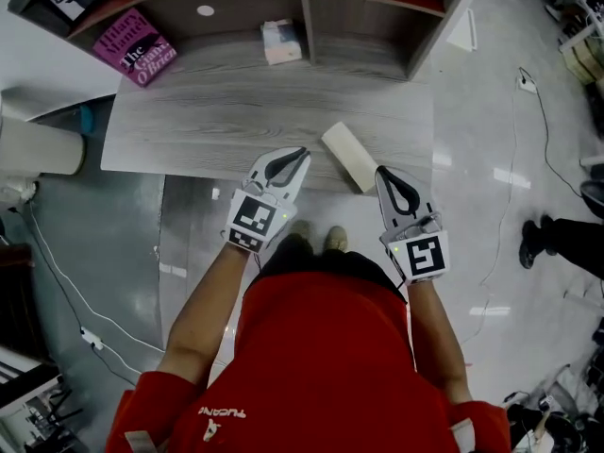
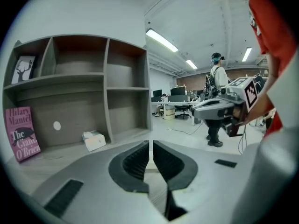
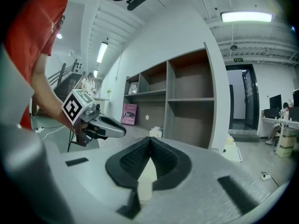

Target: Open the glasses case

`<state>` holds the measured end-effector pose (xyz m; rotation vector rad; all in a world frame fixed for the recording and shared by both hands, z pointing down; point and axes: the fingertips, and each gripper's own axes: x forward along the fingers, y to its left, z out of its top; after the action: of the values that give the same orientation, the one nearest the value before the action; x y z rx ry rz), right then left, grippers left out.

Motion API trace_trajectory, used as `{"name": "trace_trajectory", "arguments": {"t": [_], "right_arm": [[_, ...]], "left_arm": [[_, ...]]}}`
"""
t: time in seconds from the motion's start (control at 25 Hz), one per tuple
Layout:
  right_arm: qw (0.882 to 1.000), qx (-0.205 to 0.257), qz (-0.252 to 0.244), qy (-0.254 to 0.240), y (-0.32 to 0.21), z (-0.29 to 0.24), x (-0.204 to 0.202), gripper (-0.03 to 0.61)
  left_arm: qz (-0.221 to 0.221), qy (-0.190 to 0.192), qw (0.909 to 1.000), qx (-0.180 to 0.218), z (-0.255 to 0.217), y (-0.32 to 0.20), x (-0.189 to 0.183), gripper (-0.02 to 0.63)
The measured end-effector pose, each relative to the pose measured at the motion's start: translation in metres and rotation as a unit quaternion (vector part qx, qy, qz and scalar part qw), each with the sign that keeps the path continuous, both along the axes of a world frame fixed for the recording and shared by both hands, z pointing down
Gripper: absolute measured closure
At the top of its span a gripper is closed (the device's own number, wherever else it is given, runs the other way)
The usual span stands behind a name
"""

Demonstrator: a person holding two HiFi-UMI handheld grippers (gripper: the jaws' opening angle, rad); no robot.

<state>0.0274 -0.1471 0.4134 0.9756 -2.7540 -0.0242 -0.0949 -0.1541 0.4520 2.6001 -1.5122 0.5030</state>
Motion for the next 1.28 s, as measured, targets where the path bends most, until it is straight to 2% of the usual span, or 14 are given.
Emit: {"name": "trace_trajectory", "arguments": {"t": [0.24,0.4,0.48,0.64,0.84,1.0,1.28], "right_arm": [[0.999,-0.022,0.031,0.027,-0.012,0.023,0.001,0.57],[0.996,-0.057,0.043,0.049,-0.015,0.052,0.002,0.521],[0.994,-0.079,0.046,0.063,-0.013,0.07,0.002,0.484],[0.988,-0.114,0.046,0.092,-0.01,0.101,0.001,0.424],[0.983,-0.143,0.042,0.112,-0.007,0.121,-0.001,0.33],[0.981,-0.148,0.036,0.12,-0.009,0.127,-0.005,0.276],[0.973,-0.157,0.018,0.168,-0.009,0.145,-0.011,0.227]], "left_arm": [[0.046,-0.01,0.9981,-0.041,0.033,-0.018,0.003,0.601],[0.079,-0.017,0.9948,-0.062,0.049,-0.026,0.008,0.593],[0.097,-0.021,0.9922,-0.077,0.058,-0.029,0.011,0.524],[0.122,-0.04,0.9867,-0.1,0.074,-0.036,0.013,0.492],[0.152,-0.076,0.9759,-0.137,0.1,-0.041,0.012,0.452],[0.176,-0.081,0.9675,-0.162,0.11,-0.047,0.015,0.423],[0.223,-0.11,0.947,-0.203,0.129,-0.054,0.019,0.413]]}}
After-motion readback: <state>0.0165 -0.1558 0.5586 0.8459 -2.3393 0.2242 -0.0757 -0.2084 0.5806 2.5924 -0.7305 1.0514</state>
